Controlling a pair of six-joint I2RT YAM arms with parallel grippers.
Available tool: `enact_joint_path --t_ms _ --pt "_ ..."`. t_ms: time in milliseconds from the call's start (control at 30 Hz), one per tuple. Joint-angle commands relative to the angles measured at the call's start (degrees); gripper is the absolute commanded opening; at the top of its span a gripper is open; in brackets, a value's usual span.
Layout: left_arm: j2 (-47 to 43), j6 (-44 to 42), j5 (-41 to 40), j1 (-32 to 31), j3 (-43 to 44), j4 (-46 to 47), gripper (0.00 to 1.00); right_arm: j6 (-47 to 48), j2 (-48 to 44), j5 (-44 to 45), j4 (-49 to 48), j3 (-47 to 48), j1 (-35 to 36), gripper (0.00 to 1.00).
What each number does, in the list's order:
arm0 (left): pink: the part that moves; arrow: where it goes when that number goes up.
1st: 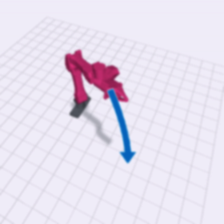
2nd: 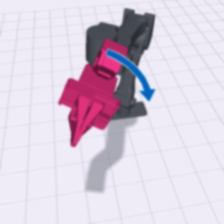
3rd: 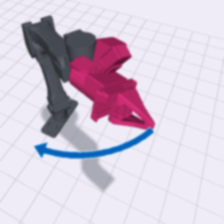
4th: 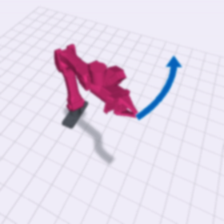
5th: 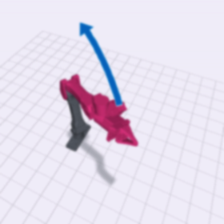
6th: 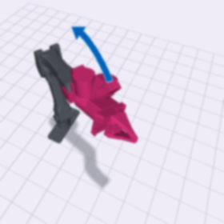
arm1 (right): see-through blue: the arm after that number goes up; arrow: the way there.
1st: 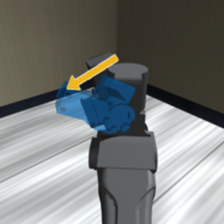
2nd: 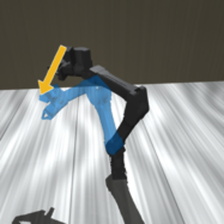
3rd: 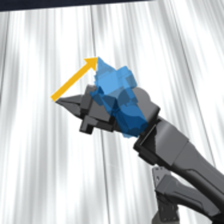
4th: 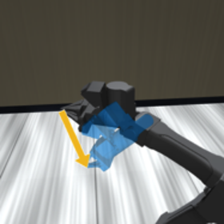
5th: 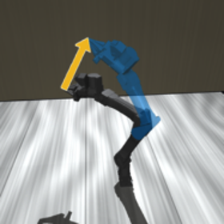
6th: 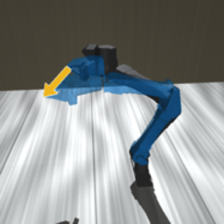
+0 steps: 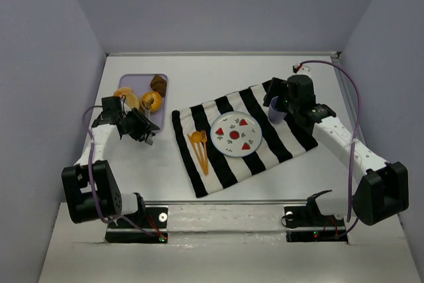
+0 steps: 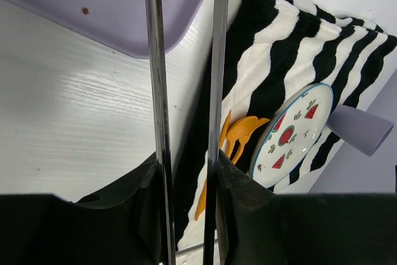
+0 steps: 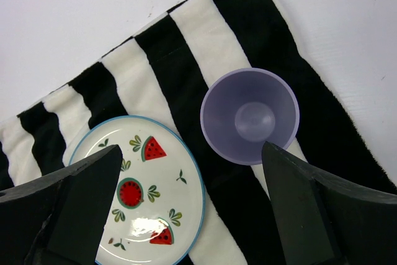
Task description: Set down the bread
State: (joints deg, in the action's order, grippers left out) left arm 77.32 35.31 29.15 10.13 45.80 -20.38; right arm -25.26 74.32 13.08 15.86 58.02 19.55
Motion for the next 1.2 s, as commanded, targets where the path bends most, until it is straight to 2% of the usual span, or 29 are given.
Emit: enact_joint_path --t_ms 0,200,367,433,500,533,600,633,767,867,1000,1167 --pt "-8.57 -0.77 0.39 0.33 2.98 -0.1 0.06 0.82 -0.85 1.07 -1.88 1.22 -0.22 0.99" --pt "-15.52 -0.33 -2.16 0.33 5.7 -1.06 0.06 0.73 -2.07 1.16 -1.97 0.87 -0.22 0.99" --pt "-19.83 0.46 0.81 0.15 6.49 -0.8 0.06 -0.05 -3.57 2.21 -1.88 0.43 -0.22 0.99" --pt "-21.58 0.2 1.35 -1.86 6.32 -0.19 0.06 -0.49 -4.79 3.52 -1.97 0.08 -0.22 1.0" --pt "-22.82 -1.64 1.44 -5.63 5.62 1.39 0.06 -1.02 -5.68 4.41 -1.88 -0.45 -0.22 1.0" --pt "-23.44 -2.08 0.31 -11.22 5.61 1.22 0.06 -0.94 -6.2 4.93 -1.88 -0.54 -0.22 1.0" --pt "-23.7 -2.18 -3.82 -18.45 5.79 1.39 0.06 -1.37 -7.44 6.25 -1.71 -1.07 -0.22 1.0" --pt "-23.53 -1.65 -5.4 -24.57 5.7 1.75 0.06 -1.38 -7.87 6.95 -1.62 -1.15 -0.22 1.0" --pt "-21.78 -0.16 -7.78 -35.75 5.09 4.56 0.06 -1.9 -10.16 9.06 -1.27 -2.12 -0.22 1.0" --pt "-20.19 -0.16 -10.67 -42.53 5.0 4.39 0.06 -1.99 -12.18 10.55 -0.83 -2.56 -0.22 1.0" --pt "-15.64 0.64 -11.13 -48.34 4.3 3.51 0.06 -1.82 -14.64 10.91 -0.83 -3.17 -0.22 1.0" --pt "-9.39 -0.59 -11.48 -52.75 6.22 0.45 0.06 -1.81 -15.7 11.18 -0.74 -3.53 -0.22 1.0"
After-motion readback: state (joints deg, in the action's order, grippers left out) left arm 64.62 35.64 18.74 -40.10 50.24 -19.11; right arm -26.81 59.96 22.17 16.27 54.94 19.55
